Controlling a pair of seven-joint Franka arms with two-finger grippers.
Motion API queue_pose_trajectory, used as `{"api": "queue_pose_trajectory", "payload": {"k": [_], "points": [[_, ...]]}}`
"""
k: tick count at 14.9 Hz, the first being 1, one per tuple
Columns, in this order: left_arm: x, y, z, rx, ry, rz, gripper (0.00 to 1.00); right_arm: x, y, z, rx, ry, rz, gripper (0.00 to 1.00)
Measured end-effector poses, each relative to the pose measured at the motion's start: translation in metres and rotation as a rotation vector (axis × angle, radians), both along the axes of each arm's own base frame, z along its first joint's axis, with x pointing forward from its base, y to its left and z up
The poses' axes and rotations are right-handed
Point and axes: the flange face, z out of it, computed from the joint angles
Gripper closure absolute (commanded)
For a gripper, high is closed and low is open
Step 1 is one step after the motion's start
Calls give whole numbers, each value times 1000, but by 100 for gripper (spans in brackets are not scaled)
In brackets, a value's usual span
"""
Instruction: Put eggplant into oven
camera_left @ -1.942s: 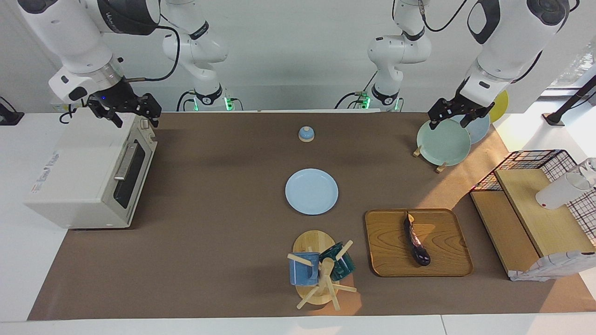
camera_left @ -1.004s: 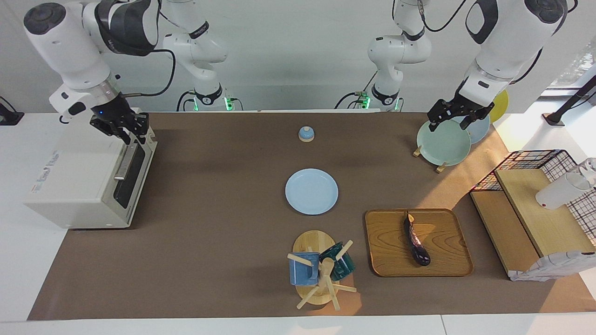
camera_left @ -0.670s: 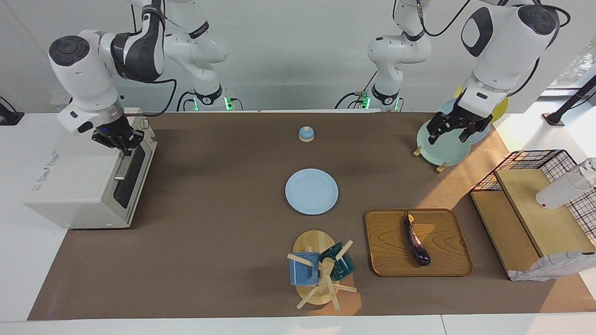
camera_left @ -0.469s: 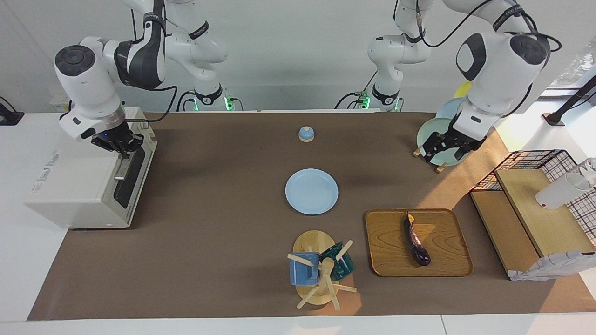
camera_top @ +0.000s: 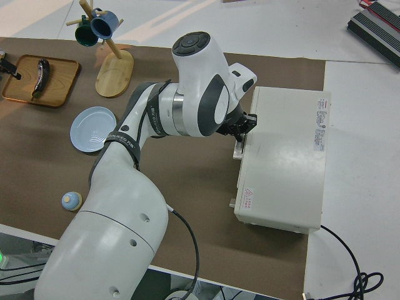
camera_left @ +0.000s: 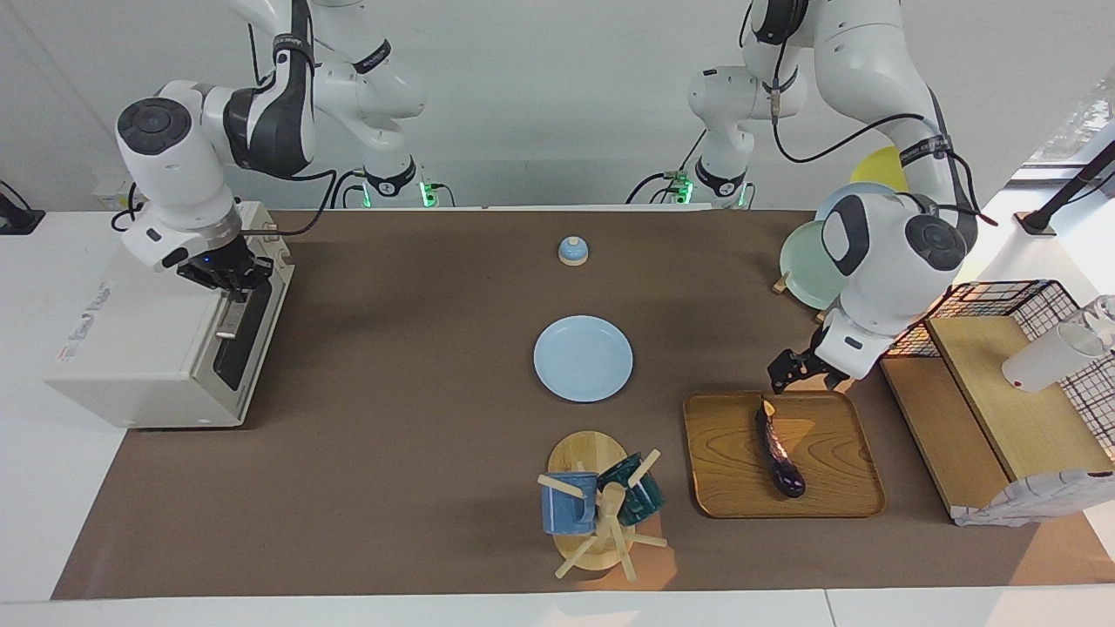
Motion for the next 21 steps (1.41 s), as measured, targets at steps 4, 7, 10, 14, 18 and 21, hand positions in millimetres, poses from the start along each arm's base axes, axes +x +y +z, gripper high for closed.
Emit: {"api": "queue_pose_trajectory", "payload": {"k": [4,7,10,14,18,21], "points": [[10,-21,-47,-3,-14,-28,0,4,30,-10,1,-32,35,100],[14,-31,-68,-4,-33,-71,5,9,61,-33,36,-44,34,100],[15,-31,-72,-2,-36,-106,20,13,84,-66,90,-70,36,100],[15,-31,-73,-2,-36,-116,43,16,95,-93,113,-73,15,100],[15,-31,-73,-1,-37,-120,85,20,98,-122,166,-68,-24,100],[15,-31,-72,-1,-36,-123,100,23,98,-143,185,-56,-45,100]]}}
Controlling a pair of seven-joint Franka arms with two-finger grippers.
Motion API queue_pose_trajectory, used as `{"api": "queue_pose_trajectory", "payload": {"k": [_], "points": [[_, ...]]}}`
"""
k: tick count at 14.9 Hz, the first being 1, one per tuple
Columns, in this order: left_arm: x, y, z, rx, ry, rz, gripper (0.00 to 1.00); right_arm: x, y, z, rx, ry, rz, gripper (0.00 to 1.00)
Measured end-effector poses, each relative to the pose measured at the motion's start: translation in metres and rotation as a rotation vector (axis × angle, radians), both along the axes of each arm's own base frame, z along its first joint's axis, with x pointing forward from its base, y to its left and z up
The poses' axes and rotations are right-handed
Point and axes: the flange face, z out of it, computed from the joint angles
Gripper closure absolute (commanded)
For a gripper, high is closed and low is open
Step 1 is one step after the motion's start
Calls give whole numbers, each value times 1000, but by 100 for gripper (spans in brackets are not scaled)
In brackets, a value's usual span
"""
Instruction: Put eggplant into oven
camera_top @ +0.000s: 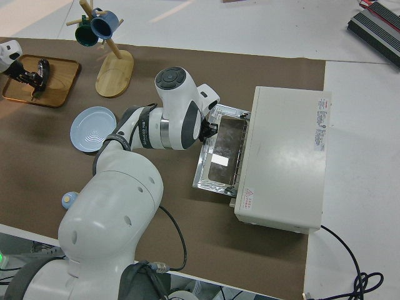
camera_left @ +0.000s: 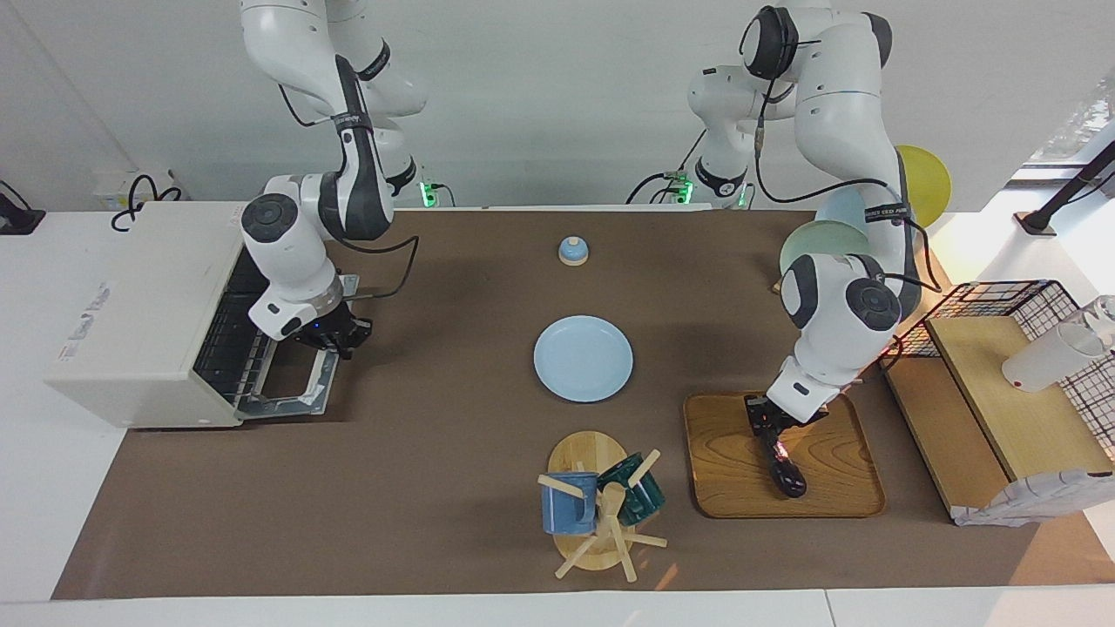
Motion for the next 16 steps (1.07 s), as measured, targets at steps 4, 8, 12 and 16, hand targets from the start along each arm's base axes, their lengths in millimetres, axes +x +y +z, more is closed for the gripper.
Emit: {"api": "queue_pose_trajectory", "payload": {"k": [4,8,12,16], "points": [[6,-6,39,-68,-8,60,100,2,1,-21,6,12,-6,100],[-28,-46,127,-100,52,130,100,10,13,-11,14,-8,-33,100],[-86,-154,140,-103,93,191,100,31,45,42,19,11,-19,100],[-140,-219,93,-94,96,125,100,37,73,78,89,21,-97,71]]}}
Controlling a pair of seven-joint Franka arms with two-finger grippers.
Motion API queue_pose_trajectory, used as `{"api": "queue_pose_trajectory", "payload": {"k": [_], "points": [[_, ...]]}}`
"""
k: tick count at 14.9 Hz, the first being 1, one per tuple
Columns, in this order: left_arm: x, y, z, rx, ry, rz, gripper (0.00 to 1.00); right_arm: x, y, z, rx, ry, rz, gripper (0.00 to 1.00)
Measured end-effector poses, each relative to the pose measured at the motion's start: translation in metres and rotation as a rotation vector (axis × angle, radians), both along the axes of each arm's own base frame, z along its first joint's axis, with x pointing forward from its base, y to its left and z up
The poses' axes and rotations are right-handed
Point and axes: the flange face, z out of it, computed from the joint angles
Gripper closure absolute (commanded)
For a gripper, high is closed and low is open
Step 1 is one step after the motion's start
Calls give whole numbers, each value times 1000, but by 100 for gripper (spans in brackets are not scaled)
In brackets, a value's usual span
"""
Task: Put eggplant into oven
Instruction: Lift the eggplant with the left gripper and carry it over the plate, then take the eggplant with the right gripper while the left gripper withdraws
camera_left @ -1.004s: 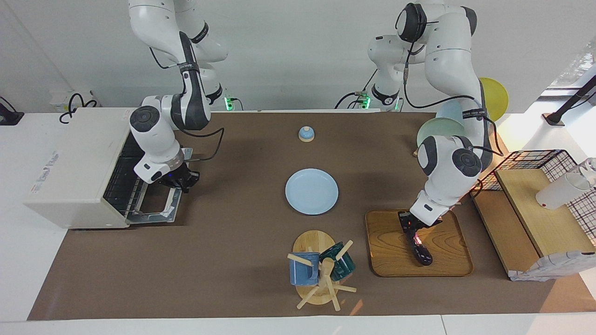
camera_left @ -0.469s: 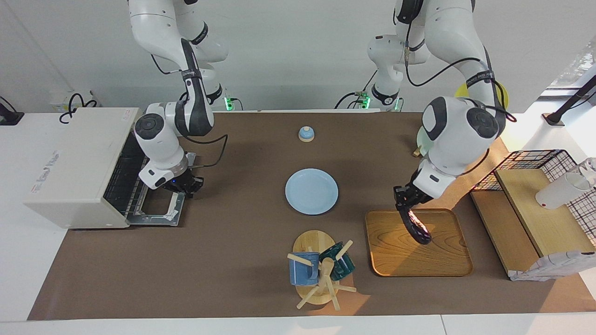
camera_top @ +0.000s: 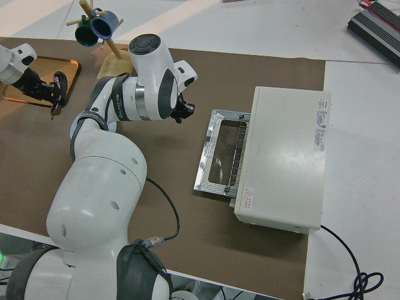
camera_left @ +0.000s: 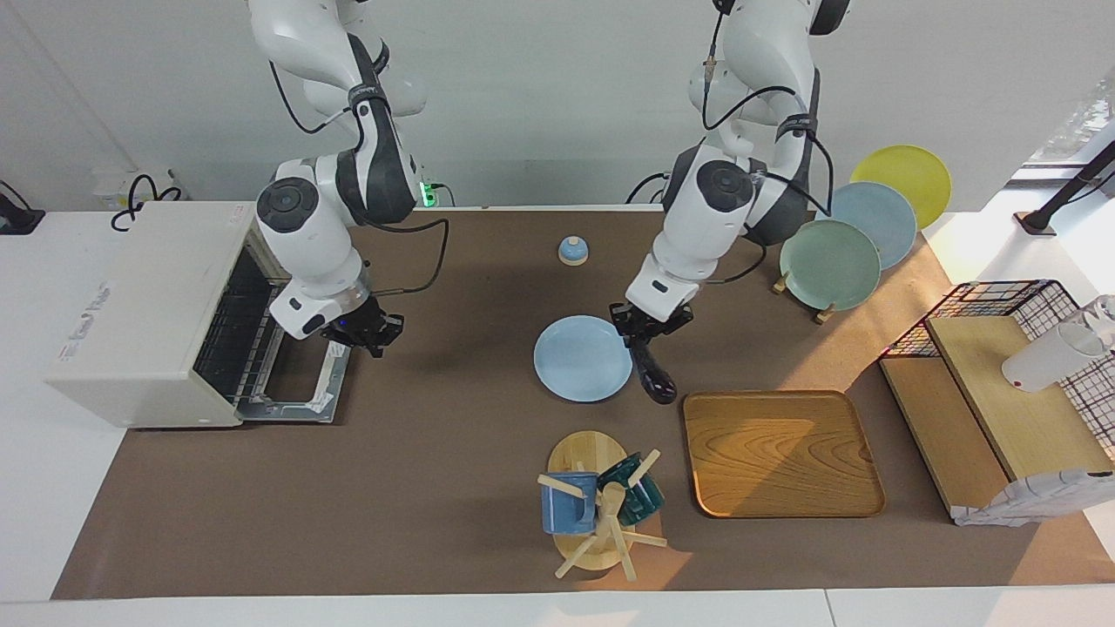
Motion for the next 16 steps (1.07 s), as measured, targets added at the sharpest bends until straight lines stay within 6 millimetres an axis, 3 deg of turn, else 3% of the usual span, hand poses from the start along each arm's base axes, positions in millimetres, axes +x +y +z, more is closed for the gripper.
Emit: {"api": "queue_pose_trajectory", "payload": {"k": [2,3,4,7,10,12,16], "points": [[-27,-27,-24,-6,-17,-12,100,-1,2,5,22,1,-16,54],[-40,-40,-35,-10,-26,-19,100,-1,1,6,23,-2,-18,23],[-52,-49,-45,-11,-29,-28,100,-1,0,6,23,-2,-18,0],[-68,-65,-68,-5,-26,-56,100,-1,0,6,23,-2,-18,0],[-67,-68,-82,-8,-35,-54,100,-1,0,6,23,-2,-13,0],[-65,-67,-83,-8,-37,-51,0,-1,0,6,24,-4,9,0],[-55,-58,-74,-8,-42,-38,0,-1,7,9,27,-9,33,0]]}}
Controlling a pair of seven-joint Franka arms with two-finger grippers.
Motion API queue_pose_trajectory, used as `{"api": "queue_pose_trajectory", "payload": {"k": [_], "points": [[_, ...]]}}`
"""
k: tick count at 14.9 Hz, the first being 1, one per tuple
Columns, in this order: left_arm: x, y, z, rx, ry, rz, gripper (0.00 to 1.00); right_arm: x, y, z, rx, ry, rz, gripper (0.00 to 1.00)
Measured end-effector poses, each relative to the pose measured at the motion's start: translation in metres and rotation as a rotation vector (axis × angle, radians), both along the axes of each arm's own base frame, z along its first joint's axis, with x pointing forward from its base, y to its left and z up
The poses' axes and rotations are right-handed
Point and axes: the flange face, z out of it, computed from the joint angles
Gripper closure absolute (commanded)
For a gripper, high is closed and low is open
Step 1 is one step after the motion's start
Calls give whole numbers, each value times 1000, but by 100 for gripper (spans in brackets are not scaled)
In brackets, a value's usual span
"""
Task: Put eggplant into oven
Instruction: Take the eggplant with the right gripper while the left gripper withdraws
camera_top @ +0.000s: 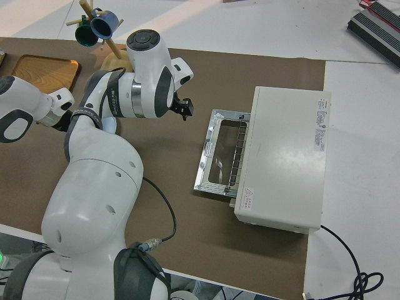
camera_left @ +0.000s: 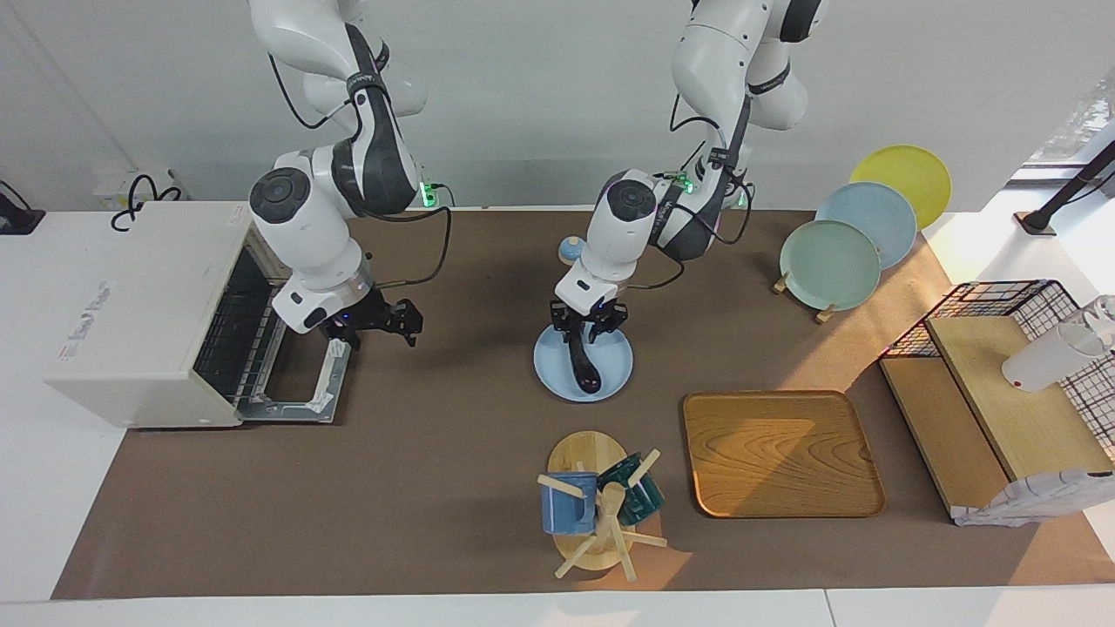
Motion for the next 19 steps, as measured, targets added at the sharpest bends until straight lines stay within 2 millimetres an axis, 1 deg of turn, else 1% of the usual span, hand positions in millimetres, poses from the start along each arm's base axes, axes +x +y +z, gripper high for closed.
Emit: {"api": "queue_pose_trajectory", "payload": {"k": [1,2,3,4,5,6,7,9,10,11,12,13,14,15,16,18,19], "points": [[8,9,9,3,4,6,0,0,8,3,3,-5,14,0],[20,24,23,8,12,14,0,-1,19,6,7,-12,30,0],[35,42,42,11,20,22,0,0,32,11,13,-22,39,0],[49,64,64,14,28,28,0,0,49,18,22,-33,37,0],[64,88,86,16,34,30,0,-1,74,27,30,-48,35,0],[77,115,108,18,41,30,0,-4,108,38,23,-68,44,0],[89,142,127,20,46,26,0,-11,151,46,7,-91,44,0],[107,193,151,24,62,26,0,-24,239,54,-7,-102,-10,0],[112,216,158,30,68,24,0,-31,282,51,-15,-98,-28,0],[116,236,163,43,71,15,0,-36,323,41,-32,-111,-39,0],[117,254,169,56,72,7,0,-43,360,24,-54,-130,-46,0],[116,267,175,63,71,4,0,-51,391,3,-66,-152,-49,0],[114,278,183,70,68,3,0,-55,411,-16,-62,-173,-48,5],[110,286,192,88,66,0,0,-56,420,-34,-59,-181,-41,16],[105,292,201,109,66,-4,0,-52,420,-47,-56,-188,-37,30],[92,298,219,128,69,-12,0,-43,415,-62,-34,-207,-39,34],[87,302,226,131,73,-14,0,-42,415,-66,-23,-212,-38,41]]}}
